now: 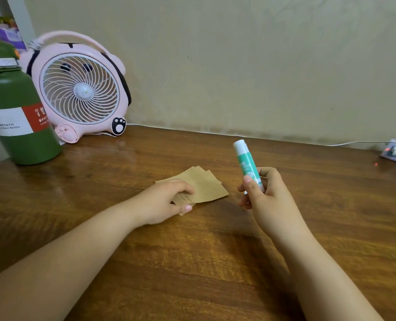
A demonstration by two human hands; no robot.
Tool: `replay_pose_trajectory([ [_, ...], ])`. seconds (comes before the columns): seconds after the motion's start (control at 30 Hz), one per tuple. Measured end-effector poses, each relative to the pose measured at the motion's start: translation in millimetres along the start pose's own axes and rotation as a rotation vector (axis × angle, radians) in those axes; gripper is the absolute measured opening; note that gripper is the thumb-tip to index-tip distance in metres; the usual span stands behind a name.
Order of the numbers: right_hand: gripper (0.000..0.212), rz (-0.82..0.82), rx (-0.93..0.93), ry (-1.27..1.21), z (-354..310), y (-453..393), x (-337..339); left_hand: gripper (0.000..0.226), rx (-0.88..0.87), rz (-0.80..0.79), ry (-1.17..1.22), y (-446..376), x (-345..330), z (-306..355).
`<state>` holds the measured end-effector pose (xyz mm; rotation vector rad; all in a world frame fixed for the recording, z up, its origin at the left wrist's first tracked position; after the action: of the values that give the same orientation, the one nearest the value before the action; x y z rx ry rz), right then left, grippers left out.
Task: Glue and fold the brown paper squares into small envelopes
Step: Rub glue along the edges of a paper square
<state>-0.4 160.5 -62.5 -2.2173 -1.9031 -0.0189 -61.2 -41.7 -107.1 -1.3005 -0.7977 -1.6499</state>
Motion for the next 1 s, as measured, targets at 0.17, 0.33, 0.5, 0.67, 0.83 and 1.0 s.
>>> replay_pose_trajectory([
  [0.17,0.014,-0.03,-0.006,0.026,0.9,-1.3,-0.8,0.031,0.04,-0.027,0.166,-24.6,8.7,-38.8],
  [0.33,0.02,-0.037,-0.007,0.053,4.2,-3.0,-0.4,0.013,0.173,0.126,0.437,-34.9,16.6,-46.4],
  [0.5,0.023,-0.033,0.017,0.076,5.2,-2.5,-2.7,0.023,0.246,0.661,0.581,-13.4,52.3,-39.4],
  [0.67,0.023,0.098,0.085,-0.022,-3.7,0.4,8.7,0.01,-0.154,0.728,0.067,38.6,64.6,8.1],
  [0.83,0.01,0.17,0.133,-0.146,-12.1,-0.2,23.1,0.015,-0.418,0.234,-0.235,88.6,-0.1,42.5],
  [1.0,0.015,0.098,0.105,-0.176,-16.0,1.3,20.4,0.064,-0.251,0.06,-0.127,89.2,-2.9,44.6],
])
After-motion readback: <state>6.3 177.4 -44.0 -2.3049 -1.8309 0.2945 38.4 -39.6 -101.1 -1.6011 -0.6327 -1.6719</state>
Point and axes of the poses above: each hand's wrist, its own y-axis away from the middle knuckle, its own x-axis out of the back of the hand, z = x × y, the point moved 5 cm from there along -y, towards the middle knuckle, and after that the axes turned 11 degrees about -y, right-handed, at the moved point
